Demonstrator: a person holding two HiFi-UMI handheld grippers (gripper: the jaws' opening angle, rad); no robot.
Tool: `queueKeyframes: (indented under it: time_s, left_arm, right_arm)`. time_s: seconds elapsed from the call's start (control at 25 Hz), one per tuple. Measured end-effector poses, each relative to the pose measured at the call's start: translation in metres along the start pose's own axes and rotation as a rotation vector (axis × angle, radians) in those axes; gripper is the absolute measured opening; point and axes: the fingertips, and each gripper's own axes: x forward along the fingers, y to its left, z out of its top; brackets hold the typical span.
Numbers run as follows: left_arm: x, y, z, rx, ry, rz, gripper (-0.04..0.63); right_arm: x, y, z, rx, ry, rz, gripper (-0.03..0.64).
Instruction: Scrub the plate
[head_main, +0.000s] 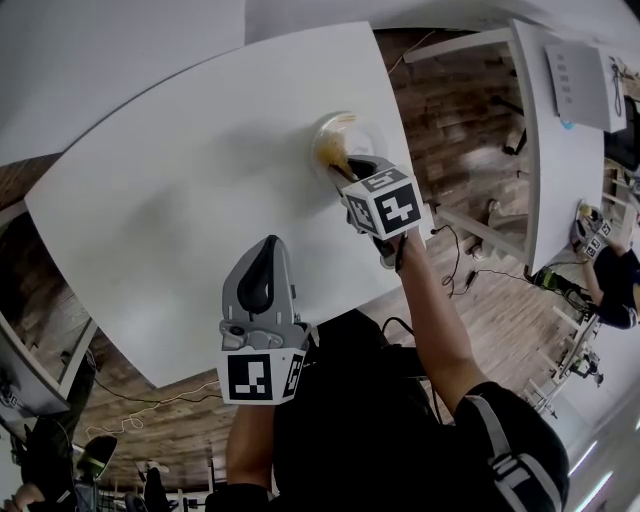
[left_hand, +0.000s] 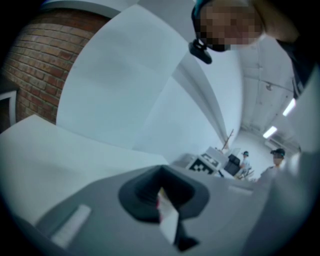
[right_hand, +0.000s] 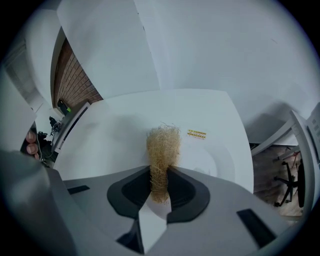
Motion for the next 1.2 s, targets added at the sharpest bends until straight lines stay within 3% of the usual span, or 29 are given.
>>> queueKeyframes:
  time_s: [0.64, 1.2]
  left_arm:
    - [0.009, -0.023, -0.007, 0.014, 0.006, -0.03, -0.003]
    - [0.016, -0.028, -0.005, 0.015, 0.008, -0.056, -0.003]
  right_arm:
    - [-0.015, -0.019, -0.032, -0.006, 0.039, -0.019, 0.074]
    - [-0.013, -0.05, -0.02, 0.047, 0.049, -0.039, 0.074]
